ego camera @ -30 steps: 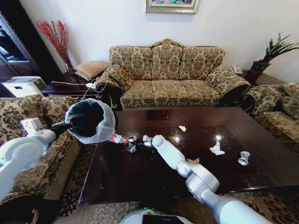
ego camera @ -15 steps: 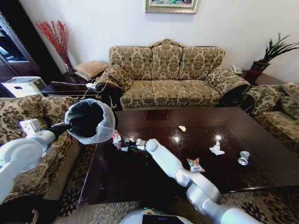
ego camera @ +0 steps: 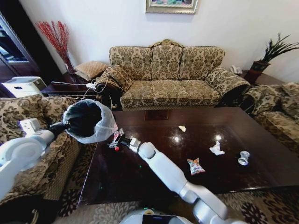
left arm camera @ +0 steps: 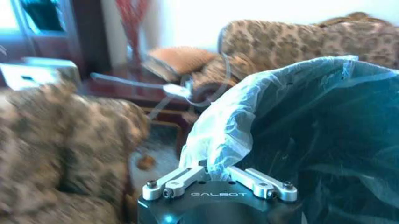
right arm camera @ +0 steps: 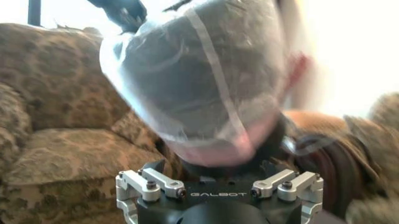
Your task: Move to the front of the table and place the trash on the table into the trash bin.
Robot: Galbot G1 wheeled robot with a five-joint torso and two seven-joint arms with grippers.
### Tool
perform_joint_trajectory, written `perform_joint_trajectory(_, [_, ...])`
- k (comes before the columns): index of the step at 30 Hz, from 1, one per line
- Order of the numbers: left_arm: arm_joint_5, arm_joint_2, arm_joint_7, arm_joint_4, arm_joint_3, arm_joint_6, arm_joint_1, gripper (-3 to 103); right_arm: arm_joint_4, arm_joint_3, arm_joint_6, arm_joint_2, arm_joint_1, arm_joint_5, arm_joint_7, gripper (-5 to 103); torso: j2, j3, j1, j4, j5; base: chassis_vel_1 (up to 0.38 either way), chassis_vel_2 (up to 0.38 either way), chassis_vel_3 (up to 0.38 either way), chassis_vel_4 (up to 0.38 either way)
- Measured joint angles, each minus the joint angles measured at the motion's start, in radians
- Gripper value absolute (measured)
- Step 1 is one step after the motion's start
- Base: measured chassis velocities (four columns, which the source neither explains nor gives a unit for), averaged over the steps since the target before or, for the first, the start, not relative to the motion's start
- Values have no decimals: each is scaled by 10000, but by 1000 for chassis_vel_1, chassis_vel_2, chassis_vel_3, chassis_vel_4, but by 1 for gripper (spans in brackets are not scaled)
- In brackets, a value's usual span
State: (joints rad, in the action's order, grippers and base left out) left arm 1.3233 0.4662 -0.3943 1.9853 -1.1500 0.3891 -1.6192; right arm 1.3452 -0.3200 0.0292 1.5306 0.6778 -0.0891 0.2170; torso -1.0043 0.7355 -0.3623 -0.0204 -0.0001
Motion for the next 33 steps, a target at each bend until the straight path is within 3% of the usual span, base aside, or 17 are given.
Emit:
perform_joint_trajectory(4, [-601, -535, 97, -1092, -178, -207, 119, 0, 668, 73, -509, -372, 738, 1, -557, 100, 0, 1, 0, 1, 1, 0, 0, 0, 0])
perform_joint_trajectory(8, [-360, -852, 85, -1748, -401, -240, 191, 0, 956, 276, -874, -410, 1209, 18, -1152, 100, 0, 1, -1, 2, 0, 0, 0, 0, 0])
perform_joint_trajectory(17, [-225, -617, 225, -1695, -473, -249, 93, 0, 1216, -152, -889, 36, 1952, -133, -3022, 100, -1, 0, 1, 1, 0, 0, 0, 0, 0])
perform_joint_trajectory(29, [-231, -342, 319, -1483, -296, -256, 110, 0, 1121, -217, -646, 344, 2438, -143, -3682, 100, -1, 0, 0, 1, 3, 0, 120, 4, -128])
perform_joint_trajectory(33, [-243, -286, 334, -1450, -284, -256, 95, 0, 1522, -202, -474, 205, 2856, -556, -3802, 100, 1, 3, -9, 3, 1, 61, 229, -70, -209])
